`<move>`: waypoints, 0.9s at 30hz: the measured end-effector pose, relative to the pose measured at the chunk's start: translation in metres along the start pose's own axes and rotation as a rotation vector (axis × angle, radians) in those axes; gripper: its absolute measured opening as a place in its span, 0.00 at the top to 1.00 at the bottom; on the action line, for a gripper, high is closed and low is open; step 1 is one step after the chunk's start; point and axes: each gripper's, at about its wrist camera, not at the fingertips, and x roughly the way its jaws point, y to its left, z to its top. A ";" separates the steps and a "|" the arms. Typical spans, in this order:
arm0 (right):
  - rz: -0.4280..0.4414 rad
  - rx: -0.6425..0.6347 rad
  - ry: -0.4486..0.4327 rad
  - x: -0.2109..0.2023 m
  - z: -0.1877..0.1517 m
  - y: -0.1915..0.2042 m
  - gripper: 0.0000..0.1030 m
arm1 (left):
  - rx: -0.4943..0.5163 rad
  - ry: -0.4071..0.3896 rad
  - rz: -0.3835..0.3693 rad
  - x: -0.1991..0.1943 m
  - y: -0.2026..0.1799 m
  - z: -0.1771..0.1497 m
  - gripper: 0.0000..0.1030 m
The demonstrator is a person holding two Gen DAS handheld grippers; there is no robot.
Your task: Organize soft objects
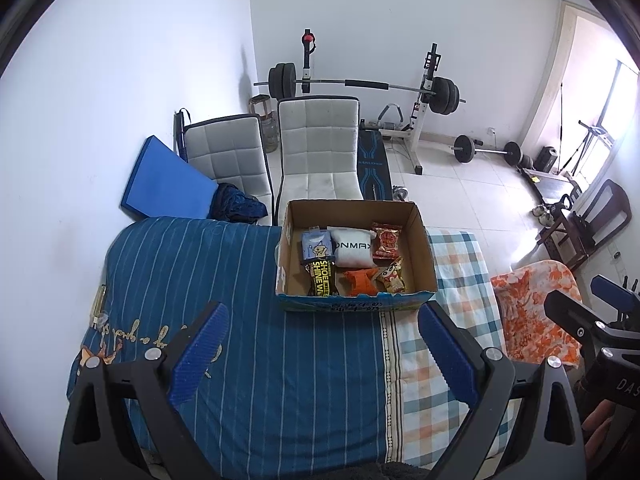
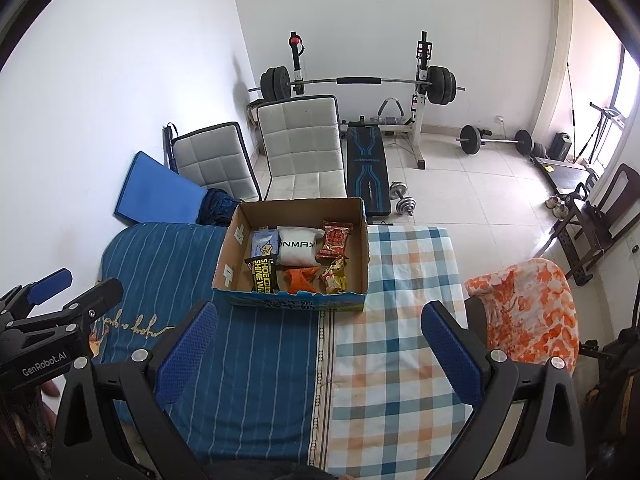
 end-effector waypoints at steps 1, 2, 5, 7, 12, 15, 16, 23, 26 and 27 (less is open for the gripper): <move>-0.002 0.004 0.000 0.000 0.000 0.000 0.00 | -0.002 -0.005 0.002 -0.001 0.000 0.000 0.00; -0.001 0.003 0.000 -0.001 0.000 0.000 0.00 | -0.003 -0.009 0.002 -0.001 0.000 0.000 0.00; -0.014 0.006 -0.001 -0.001 0.000 0.000 0.00 | -0.003 -0.015 0.007 -0.002 -0.001 0.000 0.00; -0.019 0.007 -0.003 -0.001 0.000 0.000 0.00 | -0.005 -0.016 0.014 -0.002 0.000 0.001 0.00; -0.033 0.019 -0.007 -0.001 0.001 -0.003 0.00 | -0.007 -0.024 0.036 -0.002 0.001 0.001 0.00; -0.036 0.019 -0.009 -0.001 0.001 -0.004 0.00 | -0.011 -0.027 0.039 -0.003 0.002 0.001 0.00; -0.036 0.020 -0.010 -0.001 0.001 -0.004 0.00 | -0.011 -0.028 0.041 -0.003 0.002 0.001 0.00; -0.037 0.022 -0.009 0.001 0.003 -0.005 0.00 | -0.010 -0.027 0.046 -0.002 0.003 0.001 0.00; -0.039 0.024 -0.010 0.001 0.003 -0.005 0.00 | -0.009 -0.025 0.047 -0.002 0.002 0.001 0.00; -0.040 0.025 -0.011 0.001 0.003 -0.005 0.00 | -0.008 -0.026 0.047 -0.002 0.002 0.001 0.00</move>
